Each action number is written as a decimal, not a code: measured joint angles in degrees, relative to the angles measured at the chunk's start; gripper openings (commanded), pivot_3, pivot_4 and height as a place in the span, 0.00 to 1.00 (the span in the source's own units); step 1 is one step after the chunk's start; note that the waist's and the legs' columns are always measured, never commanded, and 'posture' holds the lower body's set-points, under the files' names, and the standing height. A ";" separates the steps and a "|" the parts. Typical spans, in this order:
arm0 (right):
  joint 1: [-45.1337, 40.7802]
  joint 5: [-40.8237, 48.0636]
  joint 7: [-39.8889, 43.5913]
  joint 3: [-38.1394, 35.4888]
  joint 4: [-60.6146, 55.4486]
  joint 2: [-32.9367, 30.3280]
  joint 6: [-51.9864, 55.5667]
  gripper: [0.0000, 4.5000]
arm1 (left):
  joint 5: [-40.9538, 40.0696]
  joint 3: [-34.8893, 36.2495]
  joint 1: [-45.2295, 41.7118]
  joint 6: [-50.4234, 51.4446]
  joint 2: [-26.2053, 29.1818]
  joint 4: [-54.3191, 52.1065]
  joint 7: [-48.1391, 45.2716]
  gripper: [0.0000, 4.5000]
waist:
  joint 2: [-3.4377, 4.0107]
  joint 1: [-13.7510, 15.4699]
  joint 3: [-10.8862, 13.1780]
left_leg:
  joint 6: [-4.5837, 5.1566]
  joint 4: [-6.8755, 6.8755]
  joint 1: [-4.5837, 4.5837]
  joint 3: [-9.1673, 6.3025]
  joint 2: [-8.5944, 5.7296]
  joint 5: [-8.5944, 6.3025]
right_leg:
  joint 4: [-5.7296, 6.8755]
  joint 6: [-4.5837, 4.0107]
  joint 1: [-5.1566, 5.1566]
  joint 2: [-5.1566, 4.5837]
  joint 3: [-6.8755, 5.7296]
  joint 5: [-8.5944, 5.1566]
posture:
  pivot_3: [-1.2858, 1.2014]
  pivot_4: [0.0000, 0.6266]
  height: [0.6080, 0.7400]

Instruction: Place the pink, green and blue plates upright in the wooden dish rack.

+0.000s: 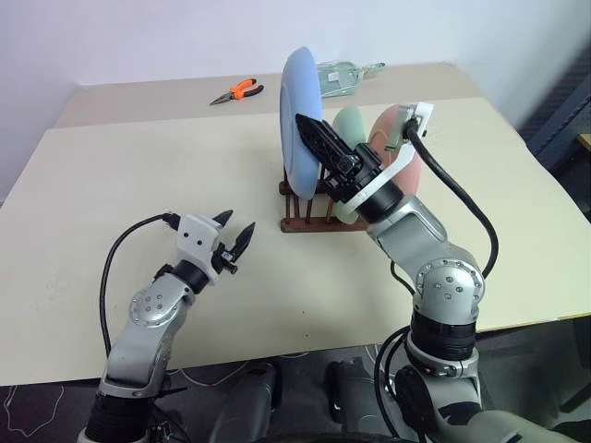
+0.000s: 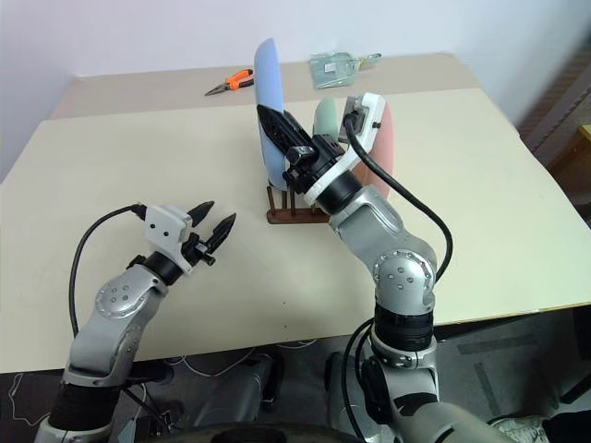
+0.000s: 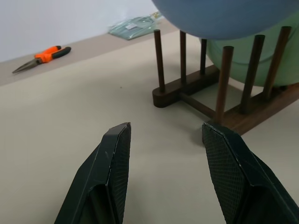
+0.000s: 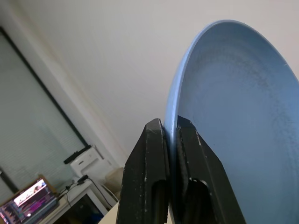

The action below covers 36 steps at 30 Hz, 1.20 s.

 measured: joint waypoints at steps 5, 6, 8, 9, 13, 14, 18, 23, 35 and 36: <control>0.00 0.93 -3.25 -0.13 2.55 0.06 1.35 0.00 | -0.22 -0.10 0.12 0.25 0.18 -0.73 -1.98 0.54 | 0.00 -0.01 0.00 | 0.00 0.00 0.00 0.00 0.00 0.00 | 0.00 0.00 0.00 0.01 0.00 0.00 | 0.52 0.24 0.91; -0.01 0.93 -3.99 -0.13 3.23 0.09 1.58 0.00 | -0.27 -0.19 0.35 0.37 0.32 -1.04 -2.57 0.54 | 0.00 -0.01 0.00 | 0.00 0.00 0.00 0.00 0.00 0.00 | 0.00 0.00 0.00 0.01 0.00 0.00 | 0.52 0.24 0.91; -0.21 0.73 -4.88 -0.09 5.00 0.10 1.95 0.00 | -0.39 -0.56 0.72 0.98 0.70 -1.75 -3.45 0.54 | 0.01 -0.03 0.00 | 0.00 -0.01 0.00 0.01 0.00 0.00 | 0.00 0.00 0.00 0.01 0.00 0.00 | 0.52 0.24 0.91; -0.58 0.44 -5.17 -0.07 6.12 0.05 2.17 0.07 | -0.38 -0.68 0.80 1.24 0.71 -1.96 -3.84 0.55 | 0.01 -0.03 0.00 | 0.01 0.00 0.00 0.01 0.00 0.00 | 0.00 0.00 0.00 0.01 0.00 0.00 | 0.52 0.24 0.91; -1.79 -2.25 -5.33 0.44 8.66 -1.07 2.29 0.45 | -0.35 -1.35 0.96 1.75 0.64 -2.71 -4.41 0.55 | 0.02 -0.02 0.01 | 0.01 0.00 0.00 0.02 0.00 0.00 | -0.01 0.00 0.00 0.01 -0.01 0.00 | 0.52 0.24 0.91; -2.17 -3.17 -5.06 0.78 8.67 -1.39 2.22 0.57 | -0.31 -1.50 1.00 2.02 0.64 -2.71 -4.46 0.55 | 0.02 -0.02 0.01 | 0.01 0.00 0.00 0.01 0.00 0.00 | -0.01 0.00 0.00 0.01 -0.01 0.00 | 0.52 0.24 0.91; -3.99 -7.47 -3.01 2.92 8.67 -3.57 1.77 0.99 | -0.26 -1.77 1.08 2.42 0.62 -2.71 -4.74 0.55 | 0.02 -0.02 0.01 | 0.01 -0.01 0.00 0.01 0.00 0.00 | -0.01 0.00 0.00 0.01 -0.05 0.00 | 0.52 0.24 0.91; -7.02 -15.07 2.02 6.92 8.63 -8.88 -0.09 0.99 | -0.23 -1.79 1.08 2.55 0.61 -2.71 -5.00 0.55 | 0.03 -0.01 0.02 | 0.01 0.00 0.00 0.03 0.00 0.01 | -0.02 0.00 0.00 0.00 -0.05 -0.01 | 0.52 0.24 0.91; -12.85 -29.45 14.30 8.68 5.66 -22.45 -8.23 0.99 | -0.14 -1.91 0.48 2.58 -0.37 -2.60 -5.26 0.55 | 0.01 0.27 0.02 | 0.01 0.03 -0.04 0.02 0.00 0.00 | -0.08 0.01 0.05 -0.03 -0.08 -0.01 | 0.52 0.24 0.91; -13.14 -29.94 15.03 7.65 5.66 -24.15 -8.50 0.99 | -0.13 -1.89 0.41 2.56 -0.40 -2.54 -5.26 0.55 | 0.01 0.36 0.02 | 0.01 0.04 -0.04 0.02 0.00 0.00 | -0.11 0.01 0.07 -0.03 -0.09 -0.01 | 0.52 0.24 0.91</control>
